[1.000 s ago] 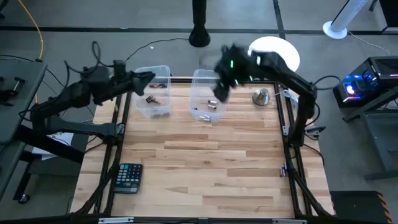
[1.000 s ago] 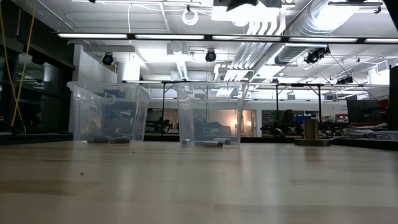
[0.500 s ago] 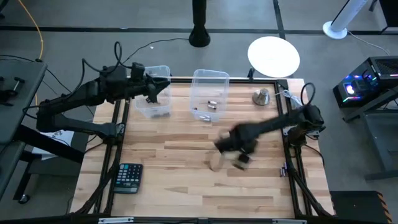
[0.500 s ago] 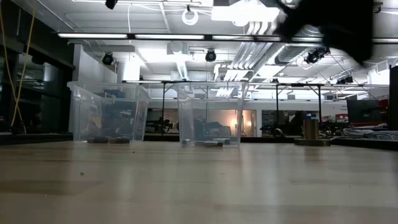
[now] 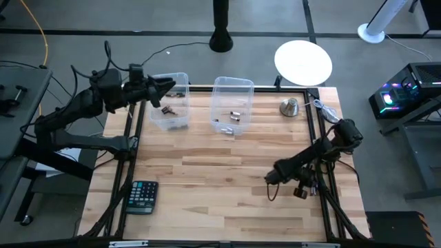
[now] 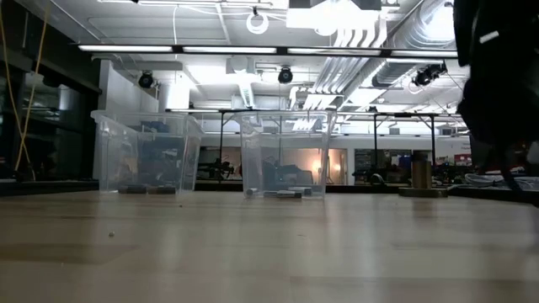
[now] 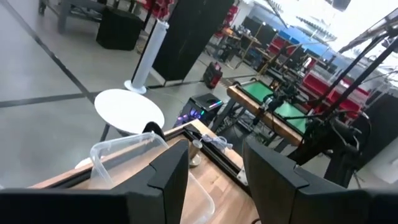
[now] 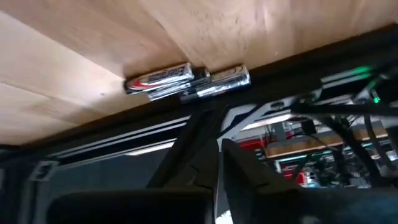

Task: Sort batteries
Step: Put silver battery into the right transparent bin

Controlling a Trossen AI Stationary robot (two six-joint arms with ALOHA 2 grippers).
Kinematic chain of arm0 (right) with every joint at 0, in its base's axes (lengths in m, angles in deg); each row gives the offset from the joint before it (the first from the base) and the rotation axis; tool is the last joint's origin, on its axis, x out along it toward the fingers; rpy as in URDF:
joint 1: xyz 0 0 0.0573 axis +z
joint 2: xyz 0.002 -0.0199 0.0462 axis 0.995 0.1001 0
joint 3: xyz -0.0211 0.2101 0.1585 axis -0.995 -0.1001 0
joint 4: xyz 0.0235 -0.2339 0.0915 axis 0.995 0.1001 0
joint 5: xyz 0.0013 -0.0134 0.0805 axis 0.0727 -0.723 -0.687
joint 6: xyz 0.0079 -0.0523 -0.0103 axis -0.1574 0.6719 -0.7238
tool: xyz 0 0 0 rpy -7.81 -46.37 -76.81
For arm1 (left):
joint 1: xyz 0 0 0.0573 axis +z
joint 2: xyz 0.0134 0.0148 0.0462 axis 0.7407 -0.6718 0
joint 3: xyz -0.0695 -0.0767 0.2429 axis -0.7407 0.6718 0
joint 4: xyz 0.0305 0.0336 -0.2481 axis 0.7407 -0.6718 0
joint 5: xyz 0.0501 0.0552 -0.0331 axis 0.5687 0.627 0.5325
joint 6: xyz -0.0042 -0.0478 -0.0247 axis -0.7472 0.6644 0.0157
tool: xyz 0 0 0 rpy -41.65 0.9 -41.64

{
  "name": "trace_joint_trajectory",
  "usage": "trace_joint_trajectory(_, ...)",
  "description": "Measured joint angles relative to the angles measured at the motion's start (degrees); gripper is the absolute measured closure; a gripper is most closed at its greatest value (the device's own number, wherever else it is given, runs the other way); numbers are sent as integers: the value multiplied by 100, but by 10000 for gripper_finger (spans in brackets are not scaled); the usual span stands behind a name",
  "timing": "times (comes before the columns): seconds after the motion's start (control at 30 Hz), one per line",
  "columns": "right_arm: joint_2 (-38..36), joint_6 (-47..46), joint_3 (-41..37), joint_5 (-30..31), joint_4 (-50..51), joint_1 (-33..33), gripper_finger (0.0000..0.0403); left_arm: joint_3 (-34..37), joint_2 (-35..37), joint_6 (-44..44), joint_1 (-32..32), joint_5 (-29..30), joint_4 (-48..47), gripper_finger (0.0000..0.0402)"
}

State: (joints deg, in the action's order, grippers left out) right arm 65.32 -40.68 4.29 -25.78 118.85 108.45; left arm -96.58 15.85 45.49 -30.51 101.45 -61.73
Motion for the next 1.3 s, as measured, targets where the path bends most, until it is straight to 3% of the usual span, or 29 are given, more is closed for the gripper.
trace_joint_trajectory(0.27, 0, 861, -528, 23, -684, -62, 399, 0, 35, 2, 1, 67, 82, 257)
trace_joint_trajectory(0.43, 0, 811, -735, 55, -1309, -51, 402, 0, 29, 48, 0, 70, 80, 257)
trace_joint_trajectory(0.8, 0, 1261, -804, 40, -789, -54, 403, 0, 28, 151, -1, 179, 80, 257)
trace_joint_trajectory(1.1, -13, 1142, -1204, -133, -1391, -67, 403, 0, 28, 155, -1, 180, 76, 257)
trace_joint_trajectory(1.3, 7, 1164, -931, -22, -1409, -47, 403, 0, 28, 195, -1, 180, 76, 257)
